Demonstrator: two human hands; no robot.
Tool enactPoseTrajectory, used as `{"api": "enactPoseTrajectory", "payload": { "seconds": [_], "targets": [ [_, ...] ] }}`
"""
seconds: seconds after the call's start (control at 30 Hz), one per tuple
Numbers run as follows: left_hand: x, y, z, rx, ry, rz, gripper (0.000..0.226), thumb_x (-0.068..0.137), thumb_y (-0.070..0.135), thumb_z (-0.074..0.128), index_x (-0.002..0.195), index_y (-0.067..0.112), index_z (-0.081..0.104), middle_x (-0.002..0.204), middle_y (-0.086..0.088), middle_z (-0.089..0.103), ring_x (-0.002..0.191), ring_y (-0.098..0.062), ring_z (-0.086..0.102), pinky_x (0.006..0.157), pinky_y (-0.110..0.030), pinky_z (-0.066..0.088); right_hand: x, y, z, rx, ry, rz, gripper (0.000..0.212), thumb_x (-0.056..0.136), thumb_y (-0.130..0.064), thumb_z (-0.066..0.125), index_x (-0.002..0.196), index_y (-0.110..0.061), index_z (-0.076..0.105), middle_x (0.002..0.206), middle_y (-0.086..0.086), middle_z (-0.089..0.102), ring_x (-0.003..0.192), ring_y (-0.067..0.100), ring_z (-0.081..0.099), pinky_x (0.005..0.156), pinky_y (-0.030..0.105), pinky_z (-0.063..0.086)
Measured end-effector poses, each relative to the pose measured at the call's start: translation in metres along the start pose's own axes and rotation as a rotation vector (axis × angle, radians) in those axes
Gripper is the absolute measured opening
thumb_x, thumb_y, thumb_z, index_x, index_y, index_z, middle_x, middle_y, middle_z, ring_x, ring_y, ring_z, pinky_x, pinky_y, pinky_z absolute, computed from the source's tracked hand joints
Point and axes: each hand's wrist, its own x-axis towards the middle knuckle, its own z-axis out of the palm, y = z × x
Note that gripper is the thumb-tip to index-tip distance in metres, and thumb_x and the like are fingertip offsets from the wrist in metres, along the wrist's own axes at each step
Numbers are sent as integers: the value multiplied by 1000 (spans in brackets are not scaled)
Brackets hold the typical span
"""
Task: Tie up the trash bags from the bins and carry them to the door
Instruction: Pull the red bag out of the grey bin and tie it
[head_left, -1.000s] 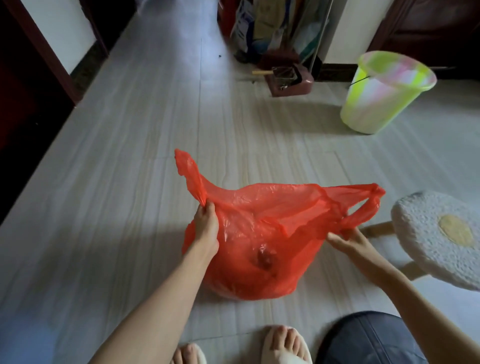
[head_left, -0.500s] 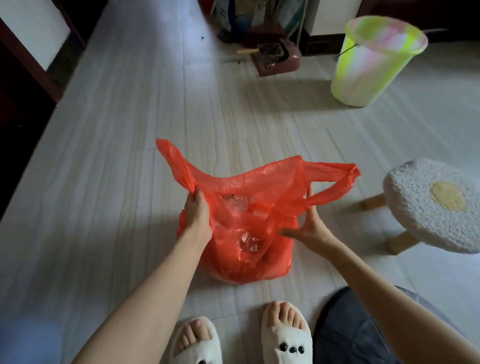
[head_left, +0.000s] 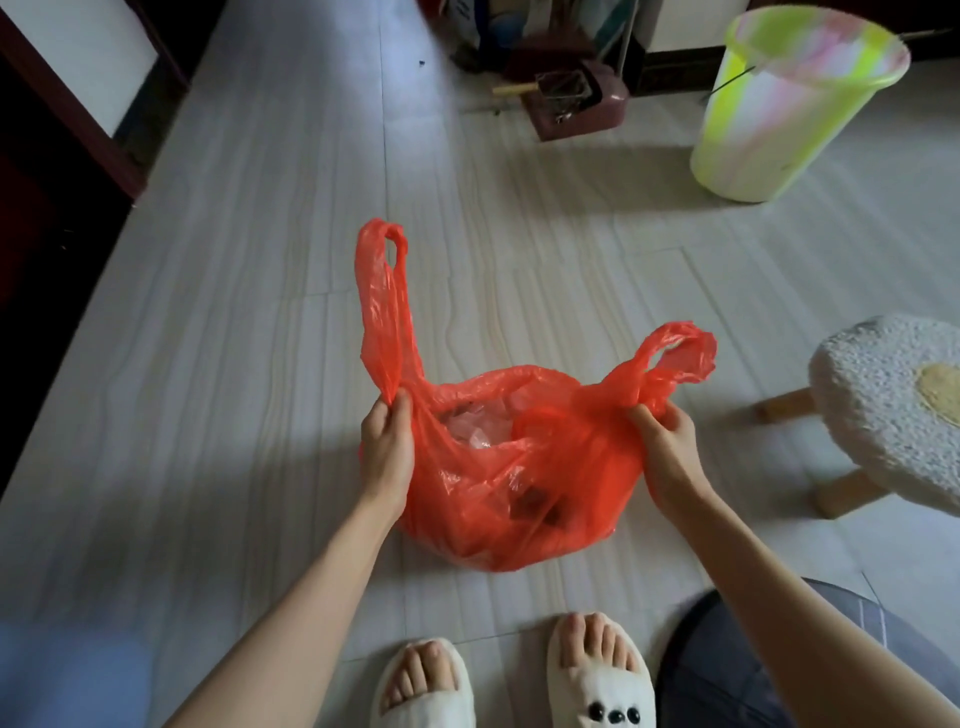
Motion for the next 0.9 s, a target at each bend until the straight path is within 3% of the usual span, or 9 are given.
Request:
{"api": "enactPoseTrajectory", "payload": {
  "seconds": [0.07, 0.2, 0.33, 0.43, 0.53, 0.6, 0.73, 0.8, 0.9],
  "targets": [
    [-3, -1, -3, -34, 18, 16, 27, 98, 27, 42, 72, 26, 50, 74, 8, 53, 71, -7, 50, 68, -20, 42, 1, 3, 1, 11, 83, 11, 11, 72, -18, 53, 77, -10, 58, 78, 12, 57, 75, 24, 56, 72, 39, 50],
    [-2, -14, 3, 23, 95, 7, 28, 92, 37, 43, 79, 18, 59, 85, -6, 64, 89, -31, 59, 84, -37, 46, 6, 7, 8, 48, 226, 63, 12, 81, -9, 49, 83, -18, 58, 81, 5, 59, 81, 22, 56, 79, 39, 49],
    [-7, -4, 15, -11, 142, -4, 25, 96, 33, 41, 81, 23, 58, 74, 5, 59, 71, -12, 55, 61, -11, 44, 20, 4, 21, -57, 223, 147, 15, 82, -9, 44, 81, -15, 57, 83, 7, 60, 79, 21, 56, 78, 37, 48],
    [5, -12, 13, -101, -1, -102, 33, 98, 38, 36, 105, 15, 59, 107, -12, 65, 96, -22, 60, 92, -23, 44, 33, 4, 19, 28, 239, 391, 15, 84, -7, 43, 74, -13, 53, 69, 5, 51, 62, 18, 49, 67, 34, 44],
    [15, -31, -2, -21, -315, -132, 73, 76, 79, 39, 112, 18, 57, 124, -15, 58, 120, -29, 51, 110, -49, 32, 39, 4, 20, 191, 237, 533, 17, 83, -2, 43, 74, -11, 54, 63, 6, 49, 54, 18, 47, 56, 28, 44],
    [13, -27, -12, 167, -448, -41, 86, 52, 90, 50, 111, 27, 46, 117, -1, 57, 117, -16, 51, 107, -36, 35, 45, -1, 25, 285, 239, 541, 19, 83, -1, 42, 77, -11, 57, 58, 6, 55, 48, 20, 55, 51, 28, 48],
    [15, -24, -23, 652, -537, 283, 91, 57, 48, 83, 125, 20, 29, 128, -3, 44, 121, -13, 43, 99, -18, 31, 58, -2, 33, 370, 191, 535, 20, 82, -6, 42, 76, -14, 60, 52, 4, 63, 47, 18, 61, 50, 28, 54],
    [17, -19, -21, 719, -426, 422, 65, 72, 20, 77, 126, 10, 42, 121, -11, 51, 116, -20, 48, 88, -14, 30, 58, -1, 33, 381, 163, 509, 20, 79, -8, 40, 73, -13, 59, 64, 7, 59, 56, 20, 57, 60, 31, 50],
    [19, -15, -17, 762, -354, 600, 28, 79, 21, 68, 101, 4, 66, 101, -12, 65, 100, -26, 60, 81, -22, 38, 40, -7, 33, 426, 27, 387, 16, 75, -13, 43, 62, -12, 52, 57, 6, 53, 53, 15, 53, 56, 26, 43]
  ]
}}
